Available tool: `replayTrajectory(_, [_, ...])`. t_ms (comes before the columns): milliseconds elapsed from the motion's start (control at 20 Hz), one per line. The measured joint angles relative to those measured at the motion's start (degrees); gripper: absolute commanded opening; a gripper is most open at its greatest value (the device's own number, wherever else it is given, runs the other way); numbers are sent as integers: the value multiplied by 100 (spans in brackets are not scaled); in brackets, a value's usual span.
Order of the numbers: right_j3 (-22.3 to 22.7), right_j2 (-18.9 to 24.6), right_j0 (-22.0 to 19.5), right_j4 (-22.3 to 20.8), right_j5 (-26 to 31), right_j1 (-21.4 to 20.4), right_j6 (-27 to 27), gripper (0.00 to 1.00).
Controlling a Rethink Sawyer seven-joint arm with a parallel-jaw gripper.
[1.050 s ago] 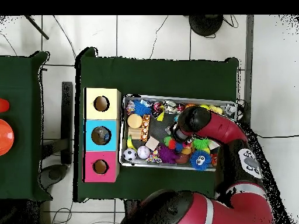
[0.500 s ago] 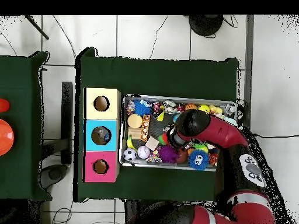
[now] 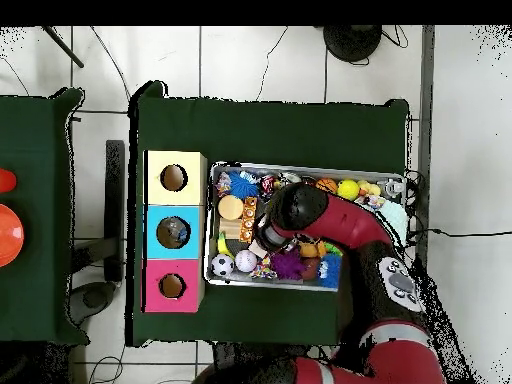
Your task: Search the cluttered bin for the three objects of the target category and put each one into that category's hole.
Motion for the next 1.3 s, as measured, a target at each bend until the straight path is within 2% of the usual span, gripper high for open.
replayTrajectory(650, [-2, 96, 634, 101, -853, 523, 0, 100])
replayTrajectory(1150, [-75, -7, 860, 107, -1023, 1002, 0, 100])
replayTrajectory(1300, [-141, -58, 909, 128, -997, 1035, -1, 100])
